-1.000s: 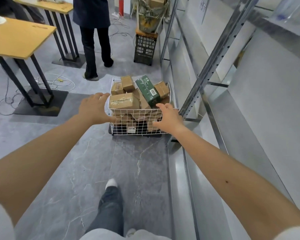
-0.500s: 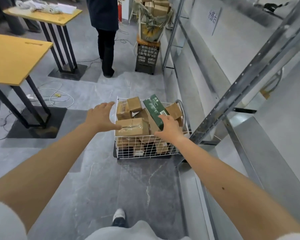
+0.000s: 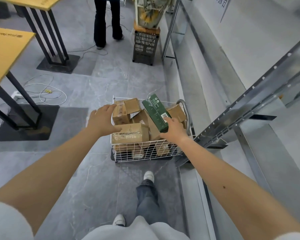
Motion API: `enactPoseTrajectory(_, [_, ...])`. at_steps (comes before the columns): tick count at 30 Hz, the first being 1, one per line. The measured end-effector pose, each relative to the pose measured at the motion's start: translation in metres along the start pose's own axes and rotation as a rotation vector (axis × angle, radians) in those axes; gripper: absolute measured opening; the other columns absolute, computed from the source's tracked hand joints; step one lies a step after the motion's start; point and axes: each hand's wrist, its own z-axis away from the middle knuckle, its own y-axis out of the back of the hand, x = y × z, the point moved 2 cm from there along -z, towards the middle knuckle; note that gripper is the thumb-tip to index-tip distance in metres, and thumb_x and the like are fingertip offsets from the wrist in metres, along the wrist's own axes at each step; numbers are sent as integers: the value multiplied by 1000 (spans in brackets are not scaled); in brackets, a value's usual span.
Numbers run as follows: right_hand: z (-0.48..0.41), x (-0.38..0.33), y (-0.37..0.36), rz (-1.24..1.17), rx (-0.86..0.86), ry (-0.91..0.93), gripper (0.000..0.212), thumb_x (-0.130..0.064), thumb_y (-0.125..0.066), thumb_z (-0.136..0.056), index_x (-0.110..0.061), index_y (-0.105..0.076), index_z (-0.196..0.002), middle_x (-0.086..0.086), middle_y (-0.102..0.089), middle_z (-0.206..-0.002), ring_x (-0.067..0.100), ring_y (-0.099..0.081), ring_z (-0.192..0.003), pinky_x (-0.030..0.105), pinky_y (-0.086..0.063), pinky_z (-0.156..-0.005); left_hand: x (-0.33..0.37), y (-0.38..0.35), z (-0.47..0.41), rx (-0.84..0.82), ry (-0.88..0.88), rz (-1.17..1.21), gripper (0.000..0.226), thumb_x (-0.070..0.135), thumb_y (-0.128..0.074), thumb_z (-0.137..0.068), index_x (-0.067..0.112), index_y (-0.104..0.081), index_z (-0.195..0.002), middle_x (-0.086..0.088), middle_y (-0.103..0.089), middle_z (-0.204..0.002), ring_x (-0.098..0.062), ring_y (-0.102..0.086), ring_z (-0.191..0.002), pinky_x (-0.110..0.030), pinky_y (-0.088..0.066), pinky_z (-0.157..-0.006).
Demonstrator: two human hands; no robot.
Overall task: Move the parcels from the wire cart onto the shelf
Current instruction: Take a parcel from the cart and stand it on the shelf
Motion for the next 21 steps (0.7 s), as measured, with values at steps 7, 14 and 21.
enactPoseTrajectory(7, [-88,45,17,-153,4,-28,51,-27,-67,-73,-23,-55,-123,7,-56,-121,30,-53,-111,53,-46,-96,27,-28,-78,42,94,23,87,44,-72,-70,17,-31,-142,-10,-39,-143,-29,-39,-129,-45,-33,-106])
enactPoseTrajectory(14, [-169,95,22,-144,-12,-167,71,-23,-77,-74,-20,-41,-135,11,-54,-126,34,-54,-116,52,-48,-94,57,-67,-146,-152,131,127,91,48,-68,-66,13,-32,-142,-11,-30,-148,-30,-34,-132,-42,-36,-104])
enactPoseTrajectory(21, [-236,128,4,-2,-88,-259,106,-40,-79,-74,-22,-8,-150,17,-31,-146,38,-36,-133,53,-42,-101,73,-105,-185,-283,211,238,116,75,-46,-47,18,-25,-145,-7,-22,-152,-30,-34,-134,-44,-34,-106])
